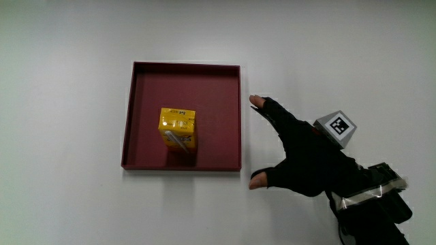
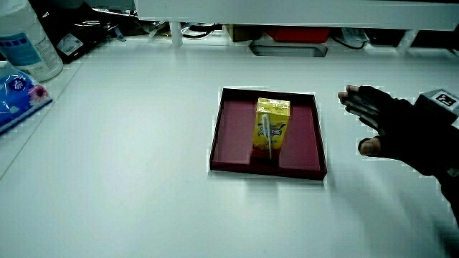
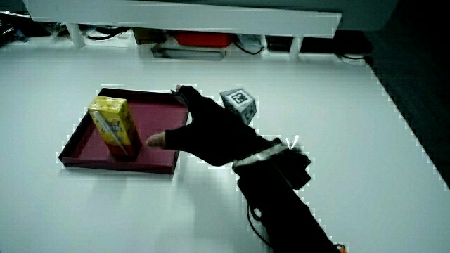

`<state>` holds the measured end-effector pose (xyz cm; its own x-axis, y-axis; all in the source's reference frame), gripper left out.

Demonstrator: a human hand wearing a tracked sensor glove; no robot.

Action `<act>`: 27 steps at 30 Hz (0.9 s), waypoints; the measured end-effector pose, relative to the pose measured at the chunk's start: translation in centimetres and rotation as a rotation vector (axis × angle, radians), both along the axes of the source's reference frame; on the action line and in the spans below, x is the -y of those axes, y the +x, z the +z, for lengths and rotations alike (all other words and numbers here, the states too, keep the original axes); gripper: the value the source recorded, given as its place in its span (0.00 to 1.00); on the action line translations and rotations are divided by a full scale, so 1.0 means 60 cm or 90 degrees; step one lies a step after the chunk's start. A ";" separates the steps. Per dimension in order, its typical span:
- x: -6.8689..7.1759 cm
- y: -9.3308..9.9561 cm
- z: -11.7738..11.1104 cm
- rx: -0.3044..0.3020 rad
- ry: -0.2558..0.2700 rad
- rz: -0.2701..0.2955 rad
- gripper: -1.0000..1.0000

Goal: Pick ice redtea

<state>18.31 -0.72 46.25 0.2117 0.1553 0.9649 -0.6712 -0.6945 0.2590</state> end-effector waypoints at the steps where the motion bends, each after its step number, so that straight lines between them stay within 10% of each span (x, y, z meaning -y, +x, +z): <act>1: 0.002 -0.004 0.002 -0.001 -0.004 -0.001 0.50; 27: 0.043 -0.161 0.063 0.036 -0.064 -0.034 0.50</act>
<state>8.68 -3.30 50.02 0.1672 0.2423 0.9557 -0.7223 -0.6297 0.2861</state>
